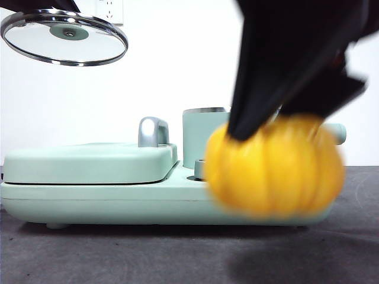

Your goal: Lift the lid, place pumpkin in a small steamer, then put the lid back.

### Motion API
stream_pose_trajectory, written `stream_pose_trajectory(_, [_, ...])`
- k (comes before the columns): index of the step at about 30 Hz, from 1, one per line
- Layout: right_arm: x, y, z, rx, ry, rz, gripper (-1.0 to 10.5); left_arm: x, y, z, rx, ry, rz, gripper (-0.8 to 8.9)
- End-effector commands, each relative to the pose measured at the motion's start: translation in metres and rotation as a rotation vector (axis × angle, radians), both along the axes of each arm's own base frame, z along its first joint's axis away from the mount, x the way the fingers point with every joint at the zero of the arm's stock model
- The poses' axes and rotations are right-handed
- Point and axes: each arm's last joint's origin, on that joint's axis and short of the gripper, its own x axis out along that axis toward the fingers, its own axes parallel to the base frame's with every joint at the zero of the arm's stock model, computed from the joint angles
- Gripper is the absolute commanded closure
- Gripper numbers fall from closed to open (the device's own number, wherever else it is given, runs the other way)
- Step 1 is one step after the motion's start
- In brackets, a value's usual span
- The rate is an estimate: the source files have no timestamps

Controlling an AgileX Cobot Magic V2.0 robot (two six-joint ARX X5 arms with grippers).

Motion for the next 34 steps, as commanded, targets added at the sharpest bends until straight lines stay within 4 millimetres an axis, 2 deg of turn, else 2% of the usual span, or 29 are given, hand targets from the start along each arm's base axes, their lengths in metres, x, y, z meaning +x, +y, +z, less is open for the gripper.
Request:
stream_pose_trajectory(1, [0.001,-0.005,0.026,-0.018,-0.002,-0.075,6.3,0.0,0.0,0.008,-0.013,-0.044,-0.005,8.03])
stream_pose_trajectory(5, [0.006,-0.017,0.06,-0.055,-0.035,-0.156,6.3,0.0,0.0,0.008,-0.014,-0.044,-0.005,8.03])
stream_pose_trajectory(11, [0.021,-0.032,0.107,0.024,-0.089,-0.288,6.3,0.0,0.0,0.008,-0.014,-0.044,-0.005,8.03])
stream_pose_trajectory(15, [0.042,-0.037,0.13,0.048,-0.141,-0.339,6.3,0.0,0.0,0.008,-0.014,-0.043,-0.005,8.03])
stream_pose_trajectory(19, [0.07,-0.032,0.144,0.039,-0.181,-0.359,6.3,0.0,0.0,0.008,-0.014,-0.043,-0.005,8.03])
stream_pose_trajectory(22, [0.094,-0.025,0.15,0.02,-0.205,-0.354,6.3,-0.001,0.0,0.008,-0.014,-0.043,-0.005,8.03])
stream_pose_trajectory(26, [0.128,-0.013,0.149,-0.016,-0.22,-0.341,6.3,-0.001,0.0,0.008,-0.014,-0.042,-0.005,8.03])
stream_pose_trajectory(29, [0.153,-0.003,0.139,-0.035,-0.227,-0.332,6.3,-0.001,0.0,0.008,-0.014,-0.042,-0.005,8.03])
stream_pose_trajectory(34, [0.191,0.013,0.106,-0.069,-0.206,-0.319,6.3,-0.001,0.0,0.008,-0.014,-0.042,-0.005,8.03])
